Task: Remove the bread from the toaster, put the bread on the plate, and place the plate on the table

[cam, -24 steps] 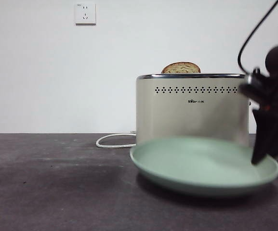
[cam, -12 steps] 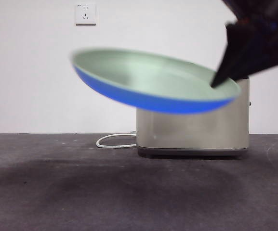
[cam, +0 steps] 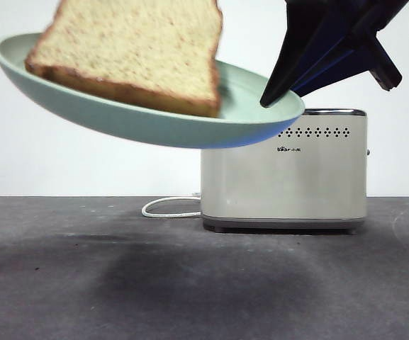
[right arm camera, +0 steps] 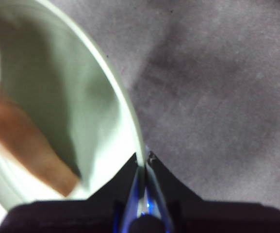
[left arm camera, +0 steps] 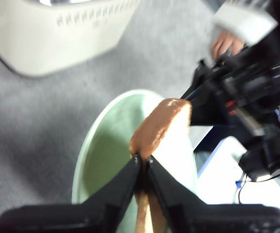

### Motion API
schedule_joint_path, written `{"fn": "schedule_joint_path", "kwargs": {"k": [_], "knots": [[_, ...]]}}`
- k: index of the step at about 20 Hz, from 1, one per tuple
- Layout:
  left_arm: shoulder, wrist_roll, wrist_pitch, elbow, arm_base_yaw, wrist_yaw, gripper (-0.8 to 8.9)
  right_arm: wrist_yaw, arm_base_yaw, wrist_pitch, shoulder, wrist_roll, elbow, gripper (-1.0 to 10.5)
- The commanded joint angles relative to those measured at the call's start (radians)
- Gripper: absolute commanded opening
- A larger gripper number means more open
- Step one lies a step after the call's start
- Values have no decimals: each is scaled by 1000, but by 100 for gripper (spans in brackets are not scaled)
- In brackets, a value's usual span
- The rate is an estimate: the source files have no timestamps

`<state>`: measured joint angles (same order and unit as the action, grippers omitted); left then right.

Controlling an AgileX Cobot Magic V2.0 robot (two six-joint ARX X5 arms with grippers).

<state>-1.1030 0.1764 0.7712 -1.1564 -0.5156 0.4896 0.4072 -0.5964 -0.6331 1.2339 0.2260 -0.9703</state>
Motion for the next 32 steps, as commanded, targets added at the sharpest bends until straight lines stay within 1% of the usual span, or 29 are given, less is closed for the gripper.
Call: {"fn": "schedule_joint_path", "kwargs": {"k": [1,3,4,5,7,8,12,16,19,23,25,27,28,30,32], "knots": [[-47,-16,-8,6,-2,11,-6,3,-2,18,-4,21,6,-13],[-94,-15,8,6,-8,10,-3,2,-2,19,-4,21,6,-13],[-113,-15,17,6,-8,5,15,3,-2,19,-4,21,6,-13],[-128,-14,21,6,-8,-10,110,3,-2,19,-4,21,6,-13],[-142,-12,23,5,-9,-40,429,6,-2,19,-4,21,6,-13],[-142,-11,19,5,-13,-43,499,6,-2,18,-4,21,6,-13],[-139,-11,-3,-3,-16,-43,500,12,-2,10,-4,21,6,-13],[-122,-12,17,-56,-16,-40,499,9,-2,-23,-4,21,6,-13],[-71,-24,33,-126,-13,-40,499,5,5,-30,-4,20,6,-12],[24,-58,127,-236,-13,-42,498,4,50,-30,-4,21,6,-13],[80,-79,190,-272,-14,-43,480,5,95,-31,-4,21,6,-13],[143,-84,230,-279,-13,-44,276,5,148,-34,-4,21,6,-13],[174,-104,256,-279,-13,-44,154,5,175,-41,-4,20,6,-13],[219,-129,301,-279,-14,-45,-14,1,224,-67,-3,6,6,-13],[260,-140,330,-279,-14,-64,-9,-36,280,-110,10,-22,6,-13]]}}
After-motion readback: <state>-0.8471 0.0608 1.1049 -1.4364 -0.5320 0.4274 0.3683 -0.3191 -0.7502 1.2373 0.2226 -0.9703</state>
